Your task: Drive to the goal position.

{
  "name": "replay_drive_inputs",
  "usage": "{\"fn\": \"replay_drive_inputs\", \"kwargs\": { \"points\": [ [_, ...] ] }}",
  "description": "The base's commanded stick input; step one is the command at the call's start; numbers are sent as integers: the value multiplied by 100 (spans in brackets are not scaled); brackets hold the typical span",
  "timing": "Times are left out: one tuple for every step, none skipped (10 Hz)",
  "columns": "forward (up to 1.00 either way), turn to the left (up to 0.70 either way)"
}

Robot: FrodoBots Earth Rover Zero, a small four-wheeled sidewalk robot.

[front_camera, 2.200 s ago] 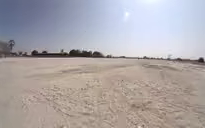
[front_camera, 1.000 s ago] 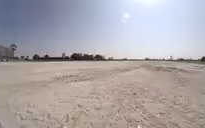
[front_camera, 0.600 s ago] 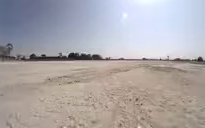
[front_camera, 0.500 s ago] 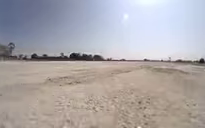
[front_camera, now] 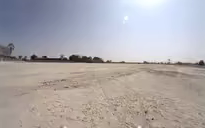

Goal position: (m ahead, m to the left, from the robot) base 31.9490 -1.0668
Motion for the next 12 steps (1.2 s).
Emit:
{"fn": "replay_drive_inputs", "kwargs": {
  "points": [
    [70,0],
    [70,0],
    [70,0],
    [70,0],
    [70,0],
    [70,0],
    [70,0],
    [70,0],
    [70,0],
    [70,0],
    [70,0],
    [70,0]
  ]
}}
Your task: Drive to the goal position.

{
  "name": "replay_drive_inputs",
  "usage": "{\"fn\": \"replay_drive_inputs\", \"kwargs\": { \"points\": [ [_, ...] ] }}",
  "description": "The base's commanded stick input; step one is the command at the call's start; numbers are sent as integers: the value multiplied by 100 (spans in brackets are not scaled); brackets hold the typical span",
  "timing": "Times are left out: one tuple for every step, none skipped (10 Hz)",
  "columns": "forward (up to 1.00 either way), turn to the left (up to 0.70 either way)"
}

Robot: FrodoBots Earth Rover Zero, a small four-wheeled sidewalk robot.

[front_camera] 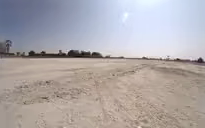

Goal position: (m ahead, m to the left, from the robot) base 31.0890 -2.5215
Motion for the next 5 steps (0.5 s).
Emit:
{"fn": "replay_drive_inputs", "kwargs": {
  "points": [
    [70,0],
    [70,0],
    [70,0],
    [70,0],
    [70,0]
  ]
}}
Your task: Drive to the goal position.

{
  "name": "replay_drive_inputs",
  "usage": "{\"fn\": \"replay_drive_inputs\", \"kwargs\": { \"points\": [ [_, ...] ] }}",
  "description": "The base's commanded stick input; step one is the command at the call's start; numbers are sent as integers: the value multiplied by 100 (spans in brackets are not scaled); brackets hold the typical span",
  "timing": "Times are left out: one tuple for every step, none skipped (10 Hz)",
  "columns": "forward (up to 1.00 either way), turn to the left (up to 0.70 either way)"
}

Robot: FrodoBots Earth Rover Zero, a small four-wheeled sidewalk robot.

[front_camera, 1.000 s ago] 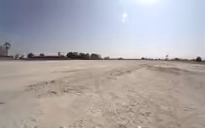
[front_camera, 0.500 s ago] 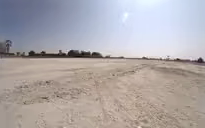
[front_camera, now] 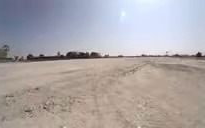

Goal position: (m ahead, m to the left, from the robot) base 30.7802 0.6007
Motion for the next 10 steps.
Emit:
{"fn": "replay_drive_inputs", "kwargs": {
  "points": [
    [70,0],
    [70,0],
    [70,0],
    [70,0],
    [70,0],
    [70,0],
    [70,0],
    [70,0],
    [70,0],
    [70,0]
  ]
}}
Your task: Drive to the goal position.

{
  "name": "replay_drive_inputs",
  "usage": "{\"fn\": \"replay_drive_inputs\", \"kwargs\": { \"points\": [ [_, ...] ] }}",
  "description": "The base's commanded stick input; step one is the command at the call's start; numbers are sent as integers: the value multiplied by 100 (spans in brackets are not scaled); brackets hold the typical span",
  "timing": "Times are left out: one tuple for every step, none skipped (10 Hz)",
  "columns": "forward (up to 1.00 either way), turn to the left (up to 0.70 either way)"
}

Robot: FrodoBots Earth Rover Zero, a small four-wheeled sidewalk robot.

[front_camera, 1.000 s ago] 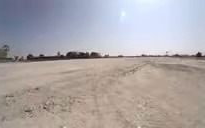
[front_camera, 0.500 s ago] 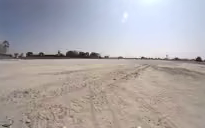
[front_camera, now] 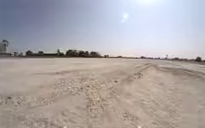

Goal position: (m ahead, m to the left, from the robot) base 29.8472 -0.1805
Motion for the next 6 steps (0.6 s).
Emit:
{"fn": "replay_drive_inputs", "kwargs": {
  "points": [
    [70,0],
    [70,0],
    [70,0],
    [70,0],
    [70,0],
    [70,0]
  ]
}}
